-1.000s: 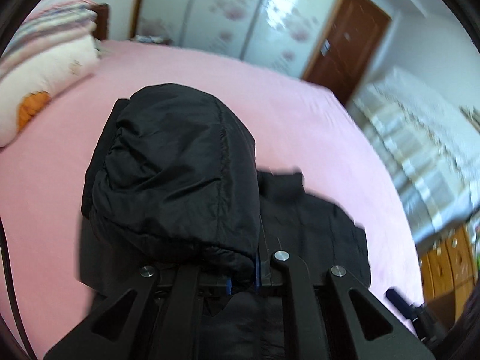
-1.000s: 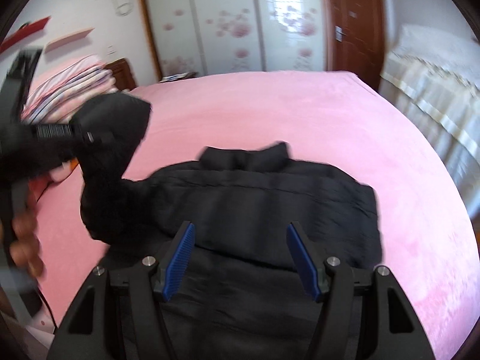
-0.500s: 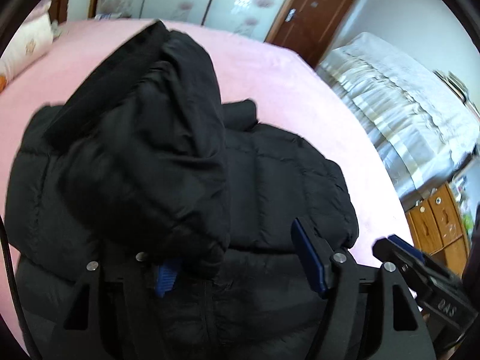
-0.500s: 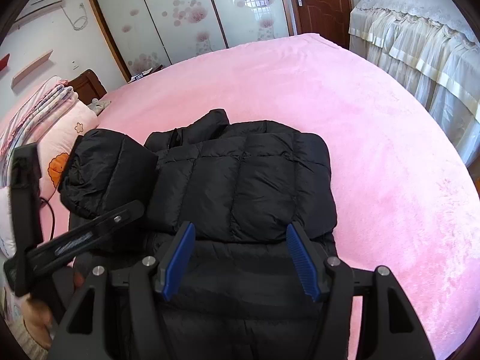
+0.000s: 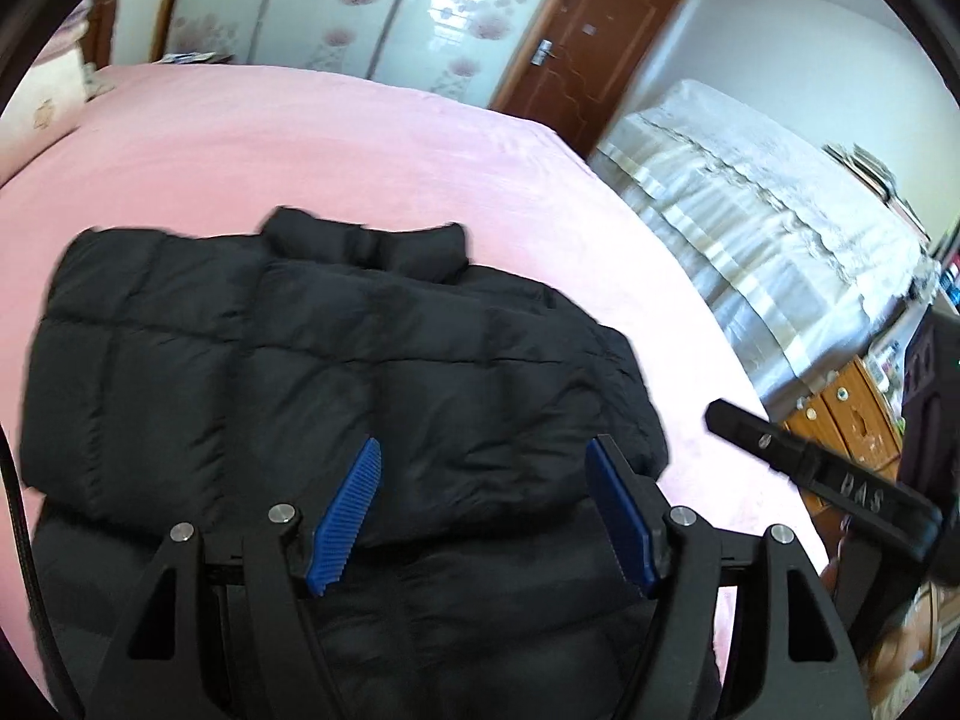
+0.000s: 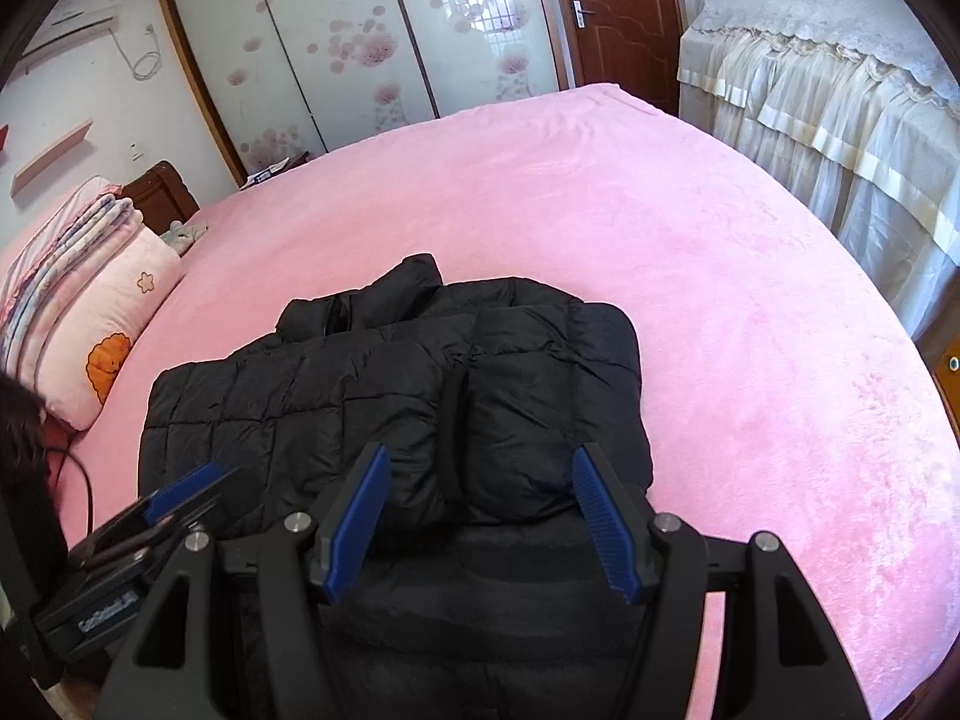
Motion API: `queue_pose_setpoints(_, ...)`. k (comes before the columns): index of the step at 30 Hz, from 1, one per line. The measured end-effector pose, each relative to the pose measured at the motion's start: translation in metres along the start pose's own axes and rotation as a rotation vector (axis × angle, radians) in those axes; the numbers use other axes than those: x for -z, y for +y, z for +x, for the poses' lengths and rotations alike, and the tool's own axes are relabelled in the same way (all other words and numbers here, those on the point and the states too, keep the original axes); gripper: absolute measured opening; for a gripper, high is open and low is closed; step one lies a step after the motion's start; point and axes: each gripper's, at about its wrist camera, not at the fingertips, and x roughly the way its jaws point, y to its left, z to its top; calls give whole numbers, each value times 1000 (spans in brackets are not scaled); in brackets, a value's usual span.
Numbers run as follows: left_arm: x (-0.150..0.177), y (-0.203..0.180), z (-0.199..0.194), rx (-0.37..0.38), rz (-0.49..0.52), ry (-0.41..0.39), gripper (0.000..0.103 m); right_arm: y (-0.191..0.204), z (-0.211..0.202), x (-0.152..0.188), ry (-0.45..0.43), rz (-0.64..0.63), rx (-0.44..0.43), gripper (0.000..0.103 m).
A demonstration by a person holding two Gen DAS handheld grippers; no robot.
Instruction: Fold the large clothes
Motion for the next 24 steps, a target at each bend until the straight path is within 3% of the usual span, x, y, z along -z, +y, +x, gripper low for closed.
queue_pose_setpoints(5, 13, 70, -42, -159, -59, -52, 69, -6, 14, -7, 27, 43, -25, 64)
queue_pose_setpoints(10, 30, 147, -58, -283, -208, -59, 69, -12, 46, -11, 104, 103, -97, 64)
queue_pose_setpoints(14, 31, 187, -66, -308, -306, -74, 69, -6, 82, -13, 173, 114, -131, 64)
queue_pose_setpoints(19, 13, 208, -66, -344, -301, -107, 69, 15, 116, -13, 238, 77, -152, 63)
queue_pose_setpoints(21, 1, 208, -59, -350, -278, -108, 69, 22, 122, -12, 246, 47, -156, 41)
queue_pose_setpoints(22, -8, 207, -54, -347, -255, -101, 69, 28, 123, -12, 245, 20, -156, 22)
queue_pose_setpoints(24, -23, 203, -46, -348, -219, -92, 69, 42, 116, -14, 213, -60, -112, 17)
